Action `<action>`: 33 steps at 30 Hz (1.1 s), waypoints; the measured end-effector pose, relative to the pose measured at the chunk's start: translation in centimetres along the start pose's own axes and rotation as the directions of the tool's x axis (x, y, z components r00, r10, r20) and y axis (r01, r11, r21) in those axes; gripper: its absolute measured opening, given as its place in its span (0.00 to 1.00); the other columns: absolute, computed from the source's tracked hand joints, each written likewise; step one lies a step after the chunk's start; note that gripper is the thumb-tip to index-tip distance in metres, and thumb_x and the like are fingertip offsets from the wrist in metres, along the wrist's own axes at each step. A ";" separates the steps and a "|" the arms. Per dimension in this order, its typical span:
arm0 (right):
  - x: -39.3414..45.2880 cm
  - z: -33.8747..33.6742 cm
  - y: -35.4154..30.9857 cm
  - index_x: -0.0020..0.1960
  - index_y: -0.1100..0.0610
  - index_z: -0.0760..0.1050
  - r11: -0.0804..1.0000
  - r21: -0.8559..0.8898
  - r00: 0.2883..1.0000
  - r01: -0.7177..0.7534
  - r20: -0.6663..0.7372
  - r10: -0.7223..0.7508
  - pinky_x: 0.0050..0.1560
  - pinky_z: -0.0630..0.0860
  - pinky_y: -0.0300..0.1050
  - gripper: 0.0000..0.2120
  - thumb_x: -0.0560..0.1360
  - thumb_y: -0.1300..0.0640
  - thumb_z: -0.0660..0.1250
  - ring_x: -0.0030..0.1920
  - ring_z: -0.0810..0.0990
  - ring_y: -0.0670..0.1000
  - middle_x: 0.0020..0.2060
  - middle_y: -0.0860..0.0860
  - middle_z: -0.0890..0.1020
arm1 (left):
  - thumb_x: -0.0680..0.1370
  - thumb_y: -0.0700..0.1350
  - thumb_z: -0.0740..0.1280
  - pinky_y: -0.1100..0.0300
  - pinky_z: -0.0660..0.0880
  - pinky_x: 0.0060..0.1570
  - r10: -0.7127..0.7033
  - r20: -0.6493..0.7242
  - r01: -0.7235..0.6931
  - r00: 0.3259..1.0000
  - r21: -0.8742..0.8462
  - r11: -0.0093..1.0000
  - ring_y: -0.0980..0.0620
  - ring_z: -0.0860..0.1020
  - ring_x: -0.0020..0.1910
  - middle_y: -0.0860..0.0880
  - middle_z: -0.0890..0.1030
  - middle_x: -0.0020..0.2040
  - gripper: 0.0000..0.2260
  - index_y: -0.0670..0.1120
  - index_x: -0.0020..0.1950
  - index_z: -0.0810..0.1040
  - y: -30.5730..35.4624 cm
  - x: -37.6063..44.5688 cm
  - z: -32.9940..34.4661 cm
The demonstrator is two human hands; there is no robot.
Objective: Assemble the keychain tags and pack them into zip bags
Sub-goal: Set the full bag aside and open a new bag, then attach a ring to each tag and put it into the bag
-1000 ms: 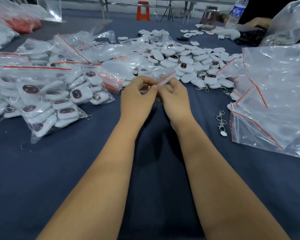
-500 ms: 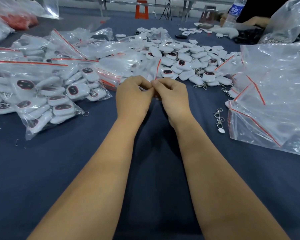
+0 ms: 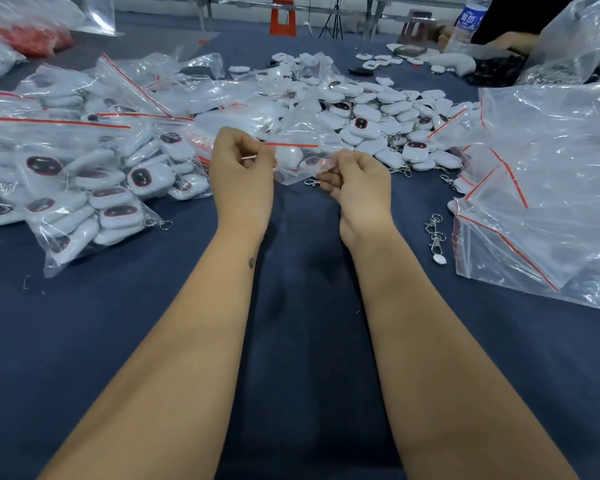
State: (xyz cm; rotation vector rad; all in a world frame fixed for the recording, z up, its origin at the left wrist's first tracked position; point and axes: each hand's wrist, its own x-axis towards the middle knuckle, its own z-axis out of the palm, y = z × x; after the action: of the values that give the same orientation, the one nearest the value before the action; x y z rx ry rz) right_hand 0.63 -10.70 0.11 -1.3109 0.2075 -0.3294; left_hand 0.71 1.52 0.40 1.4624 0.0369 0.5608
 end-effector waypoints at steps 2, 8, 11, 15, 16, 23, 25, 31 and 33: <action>-0.1 0.2 0.0 0.43 0.58 0.74 0.995 -0.086 0.999 0.041 0.007 -0.040 0.38 0.75 0.37 0.10 0.82 0.62 0.58 0.30 0.77 0.42 0.32 0.47 0.81 | 0.76 0.38 0.67 0.67 0.72 0.39 0.111 -0.031 -0.107 0.993 0.113 0.988 0.62 0.71 0.34 0.55 0.73 0.38 0.12 0.53 0.42 0.68 0.0 -0.3 0.2; -0.8 0.9 0.3 0.50 0.53 0.75 0.930 -0.318 0.972 0.186 0.201 -0.125 0.48 0.78 0.47 0.06 0.76 0.62 0.67 0.41 0.80 0.49 0.40 0.52 0.82 | 0.78 0.45 0.63 0.57 0.74 0.43 0.022 0.359 -0.216 0.933 0.512 0.832 0.51 0.77 0.45 0.50 0.78 0.49 0.08 0.52 0.56 0.77 -0.9 -0.6 0.7; -0.6 0.8 0.4 0.45 0.49 0.74 0.890 -0.374 0.964 0.261 0.146 -0.221 0.42 0.77 0.45 0.12 0.77 0.66 0.62 0.37 0.78 0.46 0.38 0.47 0.81 | 0.79 0.40 0.60 0.64 0.68 0.45 0.200 0.235 -0.289 0.951 0.454 0.843 0.54 0.74 0.45 0.51 0.78 0.48 0.12 0.49 0.57 0.79 -0.6 -0.8 0.6; -0.5 0.5 0.0 0.44 0.48 0.73 0.925 -0.292 0.970 0.244 0.064 -0.236 0.34 0.74 0.36 0.13 0.77 0.66 0.62 0.34 0.77 0.43 0.36 0.47 0.80 | 0.76 0.33 0.57 0.69 0.67 0.49 0.565 -0.029 -0.525 0.825 0.330 0.784 0.61 0.70 0.45 0.47 0.72 0.48 0.16 0.42 0.58 0.79 0.8 -0.7 0.2; -0.6 0.7 -0.1 0.46 0.49 0.73 0.942 -0.245 0.972 0.230 0.094 -0.213 0.36 0.75 0.37 0.14 0.77 0.68 0.61 0.36 0.78 0.45 0.39 0.50 0.81 | 0.73 0.32 0.56 0.63 0.70 0.49 0.618 -0.007 -0.578 0.786 0.349 0.738 0.55 0.72 0.47 0.45 0.71 0.49 0.19 0.42 0.58 0.80 1.1 -0.8 0.3; -0.7 0.6 -0.9 0.45 0.58 0.73 0.999 0.032 0.971 -0.011 0.239 0.003 0.29 0.74 0.38 0.13 0.71 0.74 0.59 0.27 0.78 0.46 0.33 0.51 0.82 | 0.74 0.37 0.58 0.52 0.73 0.55 0.314 0.454 -0.526 0.834 0.482 0.700 0.47 0.73 0.57 0.43 0.71 0.59 0.22 0.48 0.66 0.78 0.4 -1.0 0.2; -0.8 0.5 -1.0 0.47 0.57 0.74 0.998 -0.056 0.976 -0.012 0.216 0.024 0.32 0.74 0.40 0.09 0.70 0.67 0.63 0.30 0.79 0.49 0.39 0.54 0.83 | 0.72 0.33 0.54 0.50 0.73 0.54 0.391 0.286 -0.484 0.875 0.551 0.680 0.44 0.73 0.56 0.40 0.72 0.58 0.25 0.46 0.64 0.79 0.9 -0.9 -0.1; 0.0 -0.4 -1.0 0.49 0.53 0.77 0.979 -0.196 0.993 0.061 -0.083 -0.078 0.40 0.73 0.42 0.09 0.76 0.62 0.60 0.38 0.78 0.48 0.39 0.48 0.80 | 0.67 0.28 0.54 0.51 0.70 0.51 0.501 0.109 -0.398 0.859 0.757 0.518 0.38 0.72 0.54 0.38 0.73 0.58 0.31 0.47 0.64 0.78 1.0 0.3 -1.2; 0.3 -1.0 -0.4 0.58 0.52 0.76 0.864 -0.496 0.988 0.086 -0.070 -0.139 0.44 0.71 0.42 0.15 0.75 0.62 0.58 0.43 0.77 0.47 0.42 0.45 0.78 | 0.70 0.29 0.57 0.49 0.70 0.56 0.197 0.320 -0.375 0.927 0.751 0.544 0.39 0.70 0.60 0.40 0.72 0.62 0.29 0.48 0.69 0.74 -0.4 0.5 -0.8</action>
State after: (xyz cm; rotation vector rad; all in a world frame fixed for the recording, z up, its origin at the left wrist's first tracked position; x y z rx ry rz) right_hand 0.51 -11.76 0.30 -1.8196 0.3177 -0.4650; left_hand 0.97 2.41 0.09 2.4640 -0.1344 0.7058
